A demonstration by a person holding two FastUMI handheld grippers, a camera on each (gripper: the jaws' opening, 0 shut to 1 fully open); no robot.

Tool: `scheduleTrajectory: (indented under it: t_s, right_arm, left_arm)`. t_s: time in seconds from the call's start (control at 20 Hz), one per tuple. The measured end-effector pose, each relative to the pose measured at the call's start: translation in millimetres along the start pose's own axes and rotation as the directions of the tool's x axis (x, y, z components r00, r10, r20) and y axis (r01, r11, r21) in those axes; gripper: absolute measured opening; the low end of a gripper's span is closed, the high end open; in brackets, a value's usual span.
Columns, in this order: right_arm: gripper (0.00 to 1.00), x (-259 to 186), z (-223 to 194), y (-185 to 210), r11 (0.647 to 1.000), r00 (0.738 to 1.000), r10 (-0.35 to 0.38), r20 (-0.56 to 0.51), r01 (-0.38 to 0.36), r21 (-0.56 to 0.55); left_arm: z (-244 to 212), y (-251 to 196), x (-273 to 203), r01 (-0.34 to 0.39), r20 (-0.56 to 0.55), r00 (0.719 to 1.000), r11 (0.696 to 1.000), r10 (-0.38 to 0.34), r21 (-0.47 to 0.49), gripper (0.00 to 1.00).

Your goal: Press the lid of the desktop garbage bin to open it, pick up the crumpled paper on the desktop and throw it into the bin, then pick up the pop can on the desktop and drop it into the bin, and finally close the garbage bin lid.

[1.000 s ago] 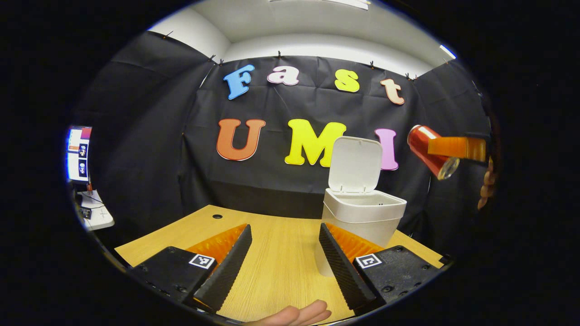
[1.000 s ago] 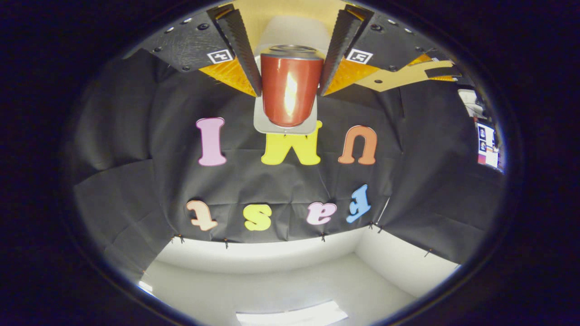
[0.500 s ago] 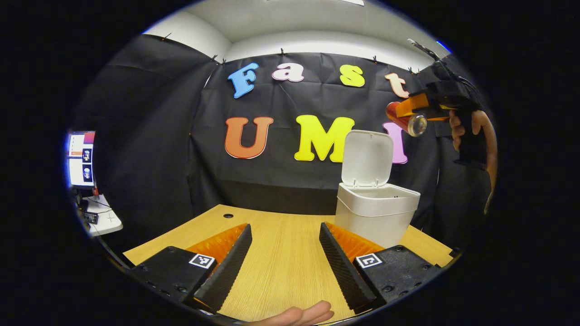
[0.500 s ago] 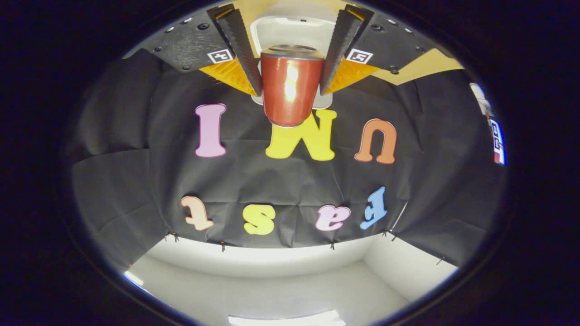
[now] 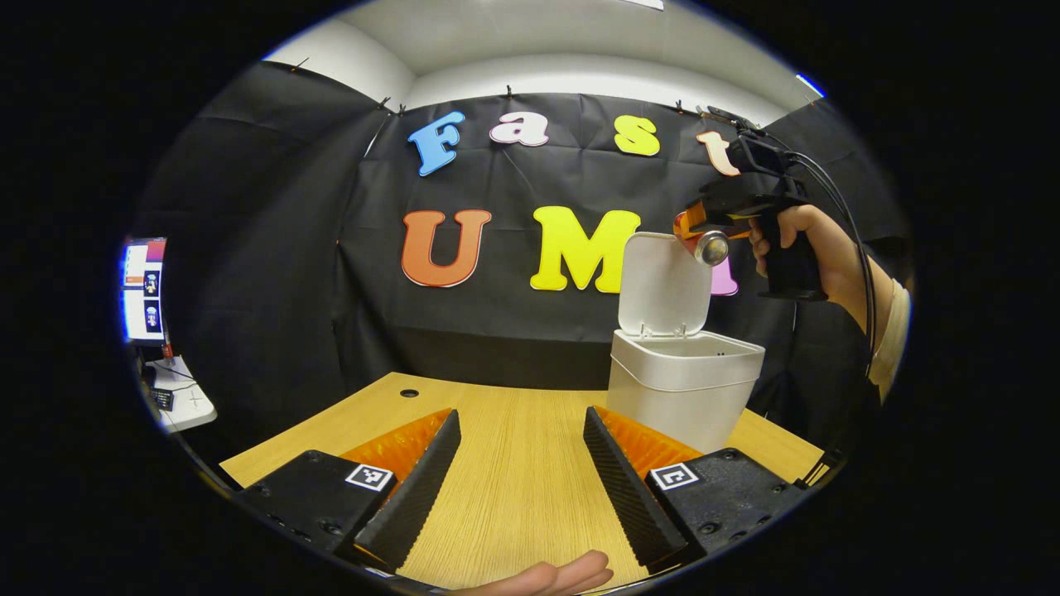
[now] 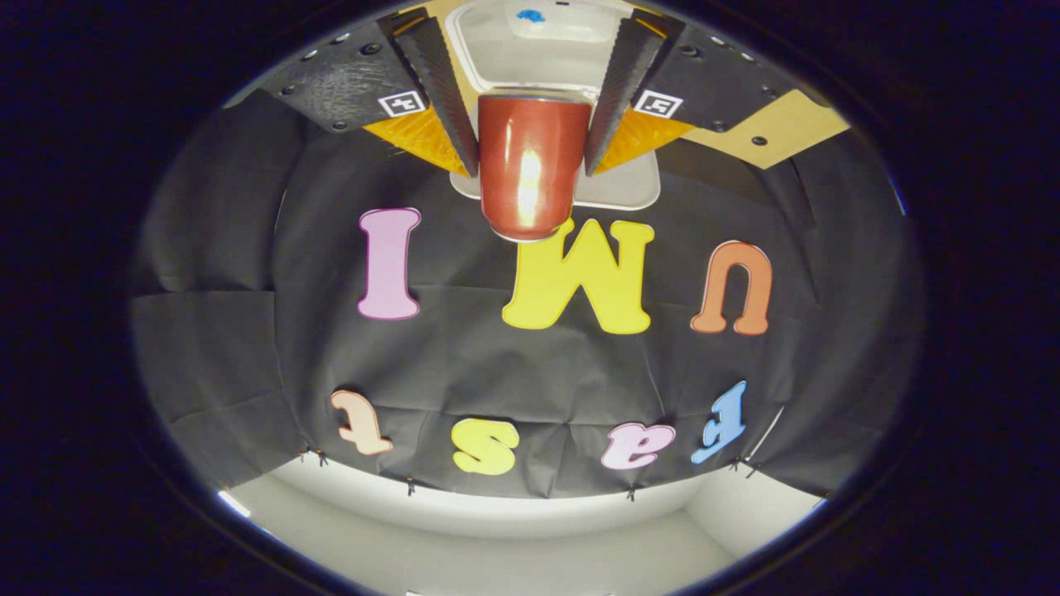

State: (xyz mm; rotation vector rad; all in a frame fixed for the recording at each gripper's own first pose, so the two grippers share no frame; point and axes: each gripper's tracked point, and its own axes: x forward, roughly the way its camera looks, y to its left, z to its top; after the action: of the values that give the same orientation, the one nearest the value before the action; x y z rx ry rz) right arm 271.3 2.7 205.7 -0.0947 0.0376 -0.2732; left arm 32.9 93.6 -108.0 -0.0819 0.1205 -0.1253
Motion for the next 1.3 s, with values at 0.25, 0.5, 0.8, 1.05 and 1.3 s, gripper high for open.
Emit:
scheduleTrajectory:
  t_s: [0.25, 0.5, 0.8, 1.05, 1.3]
  right_arm:
    - [0.77, 3.1, -6.8, -10.0, 1.000, 1.000, -0.014, -0.019, 0.014, 0.009]
    - [0.78, 1.7, -8.6, -9.4, 1.000, 1.000, 0.000, -0.026, 0.000, 0.008]
    - [0.80, 5.4, -16.0, -8.9, 1.000, 0.999, -0.005, -0.052, 0.005, -0.002]
    - [0.80, 4.0, -12.8, -6.6, 1.000, 0.999, -0.012, -0.038, 0.011, -0.024]
    - [0.80, -1.3, 7.5, 3.9, 1.000, 1.000, 0.011, 0.021, -0.011, -0.027]
  left_arm:
    - [-1.0, 8.9, 2.7, -0.018, -0.012, 1.000, 1.000, 0.018, -0.011, 0.96]
    - [-3.7, 9.1, 3.1, -0.014, -0.025, 1.000, 1.000, 0.014, -0.019, 0.97]
    - [-6.2, 1.0, 2.9, 0.013, -0.033, 0.999, 1.000, -0.013, -0.007, 0.97]
    - [-7.4, 2.9, 4.5, 0.007, -0.038, 0.999, 1.000, -0.008, -0.011, 0.96]
    - [-8.6, 5.3, 6.2, 0.005, -0.039, 0.999, 1.000, -0.006, -0.015, 0.97]
